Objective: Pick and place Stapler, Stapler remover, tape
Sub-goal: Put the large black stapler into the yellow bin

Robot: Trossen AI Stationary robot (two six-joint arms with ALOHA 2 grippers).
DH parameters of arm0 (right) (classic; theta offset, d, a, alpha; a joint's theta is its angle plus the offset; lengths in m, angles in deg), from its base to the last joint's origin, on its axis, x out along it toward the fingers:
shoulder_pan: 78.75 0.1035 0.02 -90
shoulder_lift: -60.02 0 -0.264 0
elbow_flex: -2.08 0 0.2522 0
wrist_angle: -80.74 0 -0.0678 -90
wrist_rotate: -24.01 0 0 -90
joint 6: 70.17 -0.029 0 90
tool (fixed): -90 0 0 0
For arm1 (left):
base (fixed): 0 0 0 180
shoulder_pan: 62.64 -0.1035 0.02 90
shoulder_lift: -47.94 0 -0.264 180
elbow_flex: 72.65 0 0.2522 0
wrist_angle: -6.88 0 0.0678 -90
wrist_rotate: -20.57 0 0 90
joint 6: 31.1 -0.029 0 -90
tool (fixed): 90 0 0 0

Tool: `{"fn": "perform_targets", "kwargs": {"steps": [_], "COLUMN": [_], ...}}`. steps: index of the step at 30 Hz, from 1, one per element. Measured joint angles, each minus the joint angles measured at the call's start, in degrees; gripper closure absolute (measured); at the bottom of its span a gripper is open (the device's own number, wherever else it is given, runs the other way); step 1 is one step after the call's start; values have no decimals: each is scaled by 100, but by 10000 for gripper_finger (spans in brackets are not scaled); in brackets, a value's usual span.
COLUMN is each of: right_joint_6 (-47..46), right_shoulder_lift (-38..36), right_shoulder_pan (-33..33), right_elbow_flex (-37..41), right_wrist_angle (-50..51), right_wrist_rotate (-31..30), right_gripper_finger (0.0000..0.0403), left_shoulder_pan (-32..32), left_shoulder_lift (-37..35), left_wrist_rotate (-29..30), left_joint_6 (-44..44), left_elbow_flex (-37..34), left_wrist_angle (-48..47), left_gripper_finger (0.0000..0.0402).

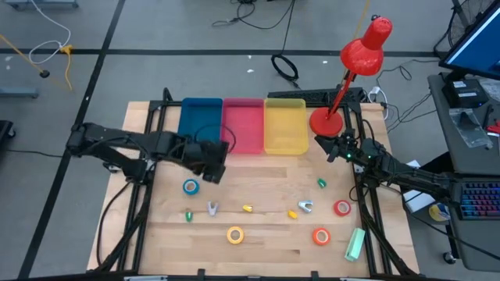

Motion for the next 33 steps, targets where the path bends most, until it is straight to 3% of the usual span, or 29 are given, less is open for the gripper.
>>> {"fn": "perform_targets", "kwargs": {"steps": [12, 22, 25, 33], "right_joint_6": [0, 1, -1, 1], "right_shoulder_lift": [-1, 1, 1, 3], "right_shoulder_pan": [-2, 0, -2, -1], "right_elbow_flex": [0, 0, 0, 0], "right_wrist_angle": [2, 2, 2, 2], "right_wrist_rotate": [0, 0, 0, 0], "right_gripper_finger": [307, 307, 307, 308], "left_shoulder_pan": [-607, -1065, -1266, -1612], "left_shoulder_lift": [-4, 114, 322, 1260], "left_wrist_rotate": [80, -183, -410, -1247], "left_joint_6": [-206, -380, -704, -1891], "left_elbow_flex": [1608, 1763, 1759, 1759], "left_wrist_angle": [-378, -861, -605, 1447], "left_gripper_finger": [274, 274, 274, 274]}}
